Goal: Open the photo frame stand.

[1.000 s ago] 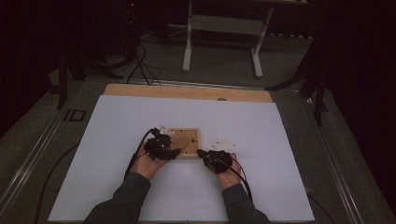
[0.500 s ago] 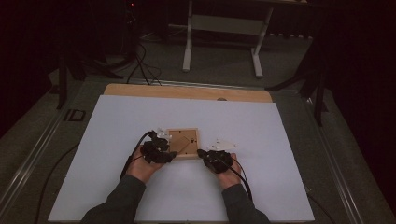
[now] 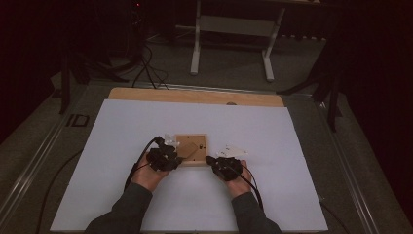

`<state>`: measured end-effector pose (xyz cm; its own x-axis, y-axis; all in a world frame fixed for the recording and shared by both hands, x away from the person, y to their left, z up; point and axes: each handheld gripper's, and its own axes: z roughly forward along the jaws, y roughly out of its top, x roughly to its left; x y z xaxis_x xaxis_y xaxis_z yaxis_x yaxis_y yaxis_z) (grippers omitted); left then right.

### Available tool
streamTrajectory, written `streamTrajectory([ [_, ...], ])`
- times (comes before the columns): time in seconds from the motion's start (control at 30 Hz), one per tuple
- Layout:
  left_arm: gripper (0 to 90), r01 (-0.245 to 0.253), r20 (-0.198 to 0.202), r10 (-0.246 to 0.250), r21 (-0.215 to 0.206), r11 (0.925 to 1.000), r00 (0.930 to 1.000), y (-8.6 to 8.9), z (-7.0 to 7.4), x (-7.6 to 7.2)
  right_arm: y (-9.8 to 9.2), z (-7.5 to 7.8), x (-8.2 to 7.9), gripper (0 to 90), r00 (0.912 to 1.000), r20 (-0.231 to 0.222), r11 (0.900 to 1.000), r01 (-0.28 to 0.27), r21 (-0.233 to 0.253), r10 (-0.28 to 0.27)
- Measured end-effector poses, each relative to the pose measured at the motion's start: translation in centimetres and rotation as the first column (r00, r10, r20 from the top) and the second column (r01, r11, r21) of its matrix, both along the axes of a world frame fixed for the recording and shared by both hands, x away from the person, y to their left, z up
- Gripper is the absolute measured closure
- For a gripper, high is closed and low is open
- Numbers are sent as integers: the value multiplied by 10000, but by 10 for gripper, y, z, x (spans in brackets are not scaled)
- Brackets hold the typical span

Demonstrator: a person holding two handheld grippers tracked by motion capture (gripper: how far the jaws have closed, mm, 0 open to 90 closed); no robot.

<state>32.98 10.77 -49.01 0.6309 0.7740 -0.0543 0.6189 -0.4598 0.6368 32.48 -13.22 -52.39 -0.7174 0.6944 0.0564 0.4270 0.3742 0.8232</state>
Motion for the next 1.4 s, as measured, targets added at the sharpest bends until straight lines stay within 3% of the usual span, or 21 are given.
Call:
streamTrajectory([
  [0.17, 717, -121, 309, 137, -523, 9986, 9994, -2, 15, 3, 0, 0, 0, 888, 10000, 12, 10000, -27, -23, 27],
  [0.27, 717, -109, 304, 124, -502, 9987, 9995, -4, 18, 5, 0, 0, 0, 888, 10000, 13, 10000, -18, -24, 18],
  [0.5, 676, -50, 35, 53, -723, 9974, 10000, -7, 16, 7, 0, 0, 0, 886, 10000, 28, 10000, -40, -28, 40],
  [0.83, 589, -337, -642, 242, -1504, 9881, 9976, -5, 14, 14, 0, 0, 0, 879, 10000, 21, 10000, -45, -26, 45],
  [1.23, 510, -694, -839, 548, -1825, 9807, 9950, -7, 11, 20, 0, 0, 0, 873, 10000, 13, 10000, -57, -18, 57],
  [1.33, 502, -713, -943, 535, -1969, 9778, 9941, -6, 10, 22, 0, 0, 0, 872, 10000, 8, 10000, -59, -16, 59],
  [1.4, 496, -883, -1220, 615, -2281, 9696, 9906, -5, 8, 25, 0, 0, 0, 872, 10000, -8, 10000, -56, -15, 56],
])
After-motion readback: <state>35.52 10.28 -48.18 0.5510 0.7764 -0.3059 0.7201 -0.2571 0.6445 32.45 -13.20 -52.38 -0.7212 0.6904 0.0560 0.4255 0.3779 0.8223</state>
